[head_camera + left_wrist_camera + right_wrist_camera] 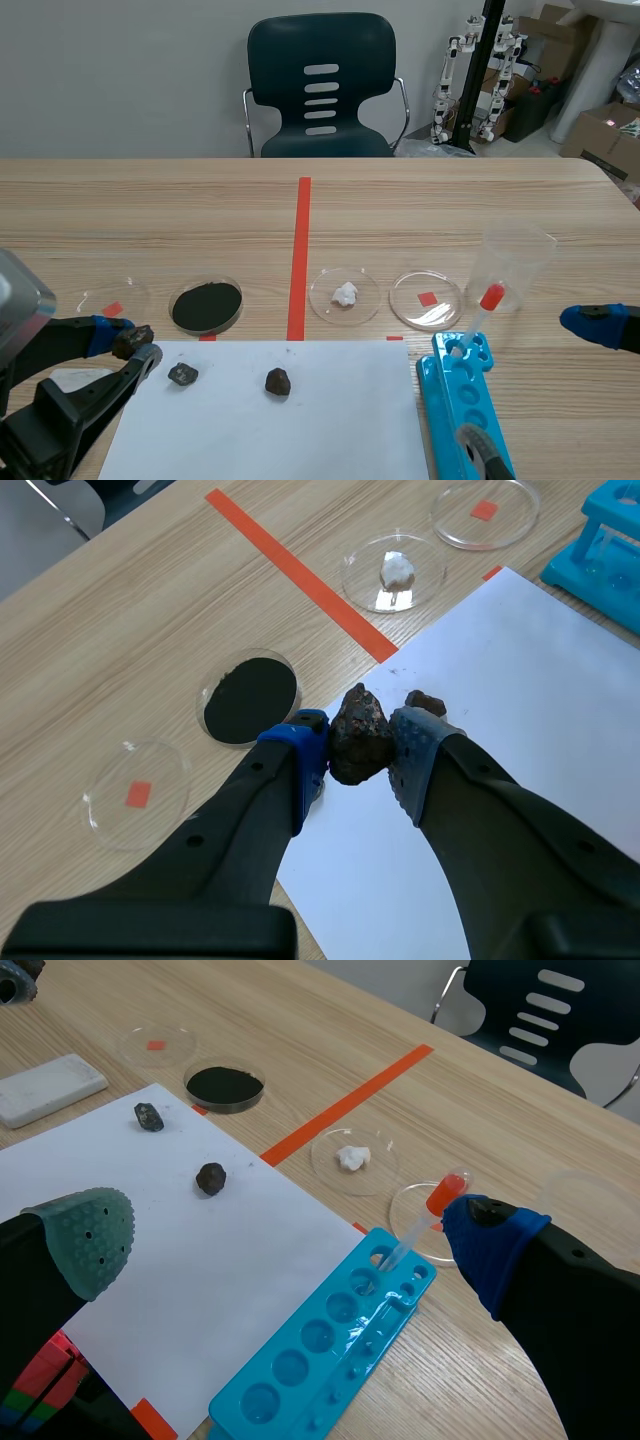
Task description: Put the right mineral back
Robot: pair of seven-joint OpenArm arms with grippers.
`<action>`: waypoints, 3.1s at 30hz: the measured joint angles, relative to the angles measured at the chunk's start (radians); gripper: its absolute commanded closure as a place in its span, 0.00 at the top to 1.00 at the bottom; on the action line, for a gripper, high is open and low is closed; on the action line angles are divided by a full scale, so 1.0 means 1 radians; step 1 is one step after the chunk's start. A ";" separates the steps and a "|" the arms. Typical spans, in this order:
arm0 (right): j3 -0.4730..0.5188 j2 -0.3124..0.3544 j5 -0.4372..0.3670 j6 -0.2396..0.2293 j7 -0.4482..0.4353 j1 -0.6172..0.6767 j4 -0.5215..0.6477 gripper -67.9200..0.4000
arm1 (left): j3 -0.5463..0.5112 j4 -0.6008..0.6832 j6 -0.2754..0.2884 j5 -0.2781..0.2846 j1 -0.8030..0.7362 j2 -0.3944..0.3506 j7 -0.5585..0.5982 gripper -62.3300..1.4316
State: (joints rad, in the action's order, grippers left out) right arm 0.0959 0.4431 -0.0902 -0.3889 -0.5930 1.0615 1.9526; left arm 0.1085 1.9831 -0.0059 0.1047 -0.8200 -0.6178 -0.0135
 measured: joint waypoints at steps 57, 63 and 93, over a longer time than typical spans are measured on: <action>0.000 0.000 0.000 0.000 0.000 0.000 0.000 0.96 | 0.279 -0.232 0.137 0.010 0.504 0.000 -0.030 0.16; 0.000 0.000 0.000 0.000 0.000 0.000 0.000 0.96 | 0.380 -0.398 0.185 0.027 0.651 0.055 -0.031 0.16; 0.000 0.000 0.000 0.000 0.000 0.000 0.000 0.96 | 0.562 -1.012 0.292 0.008 0.959 0.460 -0.026 0.16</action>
State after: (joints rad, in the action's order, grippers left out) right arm 0.0959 0.4431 -0.0902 -0.3889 -0.5930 1.0615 1.9526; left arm 0.6708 0.9710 0.2859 0.1127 0.1387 -0.1574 -0.0391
